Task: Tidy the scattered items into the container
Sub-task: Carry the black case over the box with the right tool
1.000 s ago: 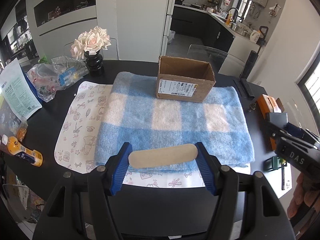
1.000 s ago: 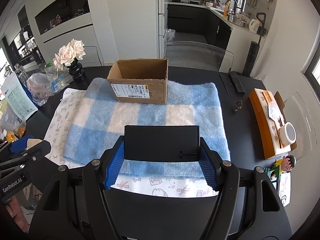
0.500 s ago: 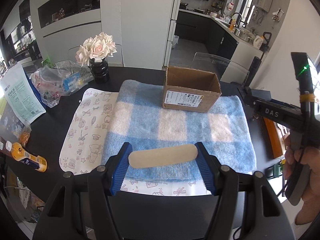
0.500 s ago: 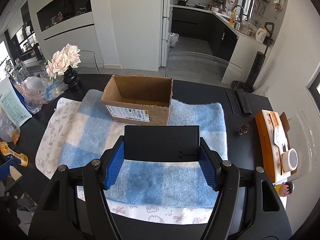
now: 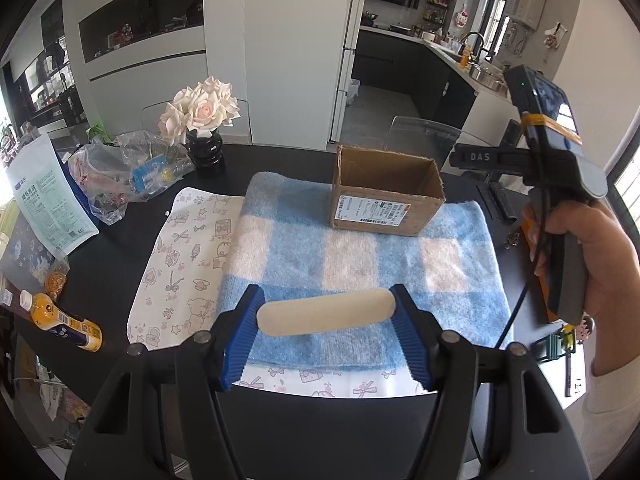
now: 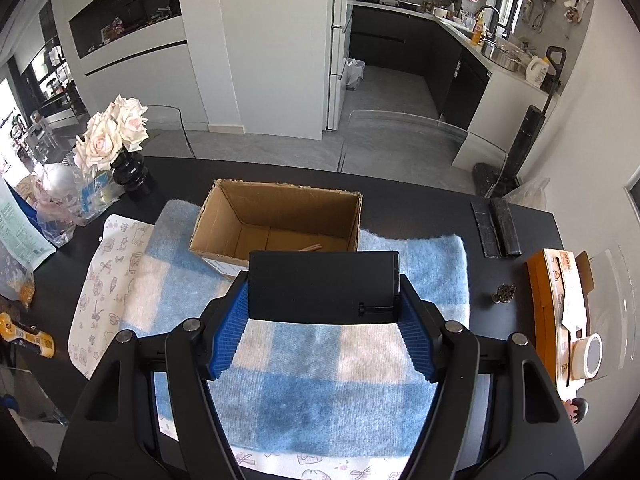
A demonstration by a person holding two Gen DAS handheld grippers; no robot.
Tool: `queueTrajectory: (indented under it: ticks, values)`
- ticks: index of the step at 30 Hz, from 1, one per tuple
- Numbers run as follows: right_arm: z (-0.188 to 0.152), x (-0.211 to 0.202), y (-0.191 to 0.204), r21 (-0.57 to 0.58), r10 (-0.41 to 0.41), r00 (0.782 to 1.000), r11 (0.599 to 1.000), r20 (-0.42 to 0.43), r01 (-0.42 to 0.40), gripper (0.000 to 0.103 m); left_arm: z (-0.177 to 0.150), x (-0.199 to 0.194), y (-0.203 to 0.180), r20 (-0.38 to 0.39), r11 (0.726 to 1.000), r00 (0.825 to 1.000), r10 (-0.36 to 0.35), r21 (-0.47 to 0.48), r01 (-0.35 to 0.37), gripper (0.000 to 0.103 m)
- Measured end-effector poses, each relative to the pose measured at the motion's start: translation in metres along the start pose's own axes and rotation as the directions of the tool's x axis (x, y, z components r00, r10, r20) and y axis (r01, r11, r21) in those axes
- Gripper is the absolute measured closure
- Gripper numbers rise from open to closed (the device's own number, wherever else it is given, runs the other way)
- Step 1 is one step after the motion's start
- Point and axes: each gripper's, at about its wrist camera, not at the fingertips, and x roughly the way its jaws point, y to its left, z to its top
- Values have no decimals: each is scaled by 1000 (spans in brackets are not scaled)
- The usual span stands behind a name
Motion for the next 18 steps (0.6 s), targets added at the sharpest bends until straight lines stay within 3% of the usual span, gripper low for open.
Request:
queueTrajectory:
  ticks: [10, 18]
  values:
    - [45, 41, 3, -3, -12, 999, 1000, -49, 12, 32, 0, -8, 1, 14, 1000, 1000, -1, 0, 1, 40]
    - [61, 79, 7, -3, -11, 994, 1000, -112, 10, 32, 0, -19, 11, 35, 1000, 999, 4, -27, -3, 40]
